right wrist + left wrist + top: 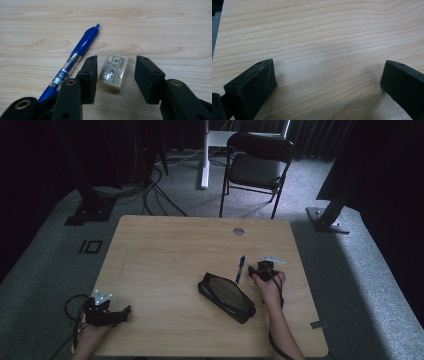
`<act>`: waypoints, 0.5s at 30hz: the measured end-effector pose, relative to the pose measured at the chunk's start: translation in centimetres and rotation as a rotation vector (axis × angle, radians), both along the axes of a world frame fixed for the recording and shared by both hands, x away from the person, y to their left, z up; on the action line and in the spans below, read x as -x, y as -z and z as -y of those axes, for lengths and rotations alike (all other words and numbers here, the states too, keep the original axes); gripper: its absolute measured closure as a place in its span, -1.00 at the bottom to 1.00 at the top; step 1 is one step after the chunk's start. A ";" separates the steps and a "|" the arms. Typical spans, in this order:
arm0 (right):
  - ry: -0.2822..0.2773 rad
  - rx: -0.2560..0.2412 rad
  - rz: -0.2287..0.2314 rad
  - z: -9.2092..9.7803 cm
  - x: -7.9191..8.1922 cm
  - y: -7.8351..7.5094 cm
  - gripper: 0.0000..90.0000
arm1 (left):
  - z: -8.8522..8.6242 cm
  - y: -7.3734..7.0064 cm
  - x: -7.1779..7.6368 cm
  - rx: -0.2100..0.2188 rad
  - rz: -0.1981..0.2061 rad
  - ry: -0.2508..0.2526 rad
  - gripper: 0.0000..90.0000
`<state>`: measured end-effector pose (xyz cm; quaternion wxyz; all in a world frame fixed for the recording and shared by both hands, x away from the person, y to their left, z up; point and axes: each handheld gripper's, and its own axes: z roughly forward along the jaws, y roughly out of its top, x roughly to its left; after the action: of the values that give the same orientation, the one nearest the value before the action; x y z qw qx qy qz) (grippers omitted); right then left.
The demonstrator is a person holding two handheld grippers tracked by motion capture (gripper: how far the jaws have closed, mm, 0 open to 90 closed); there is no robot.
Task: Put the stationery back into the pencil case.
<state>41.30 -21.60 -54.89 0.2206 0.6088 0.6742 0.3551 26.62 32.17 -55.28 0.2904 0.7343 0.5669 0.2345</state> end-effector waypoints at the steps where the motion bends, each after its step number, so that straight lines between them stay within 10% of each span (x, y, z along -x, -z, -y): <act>1: -0.003 0.008 0.001 0.0 0.0 0.0 0.21 | 0.0 0.0 0.0 0.000 0.000 0.000 -0.99; 15: -0.036 0.081 -0.007 -0.7 0.0 -0.1 0.50 | 0.0 0.0 0.0 0.000 0.000 0.000 -0.99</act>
<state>41.26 -20.93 -54.79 0.2366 0.5882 0.6997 0.3293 26.62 32.17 -55.28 0.2904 0.7344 0.5669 0.2345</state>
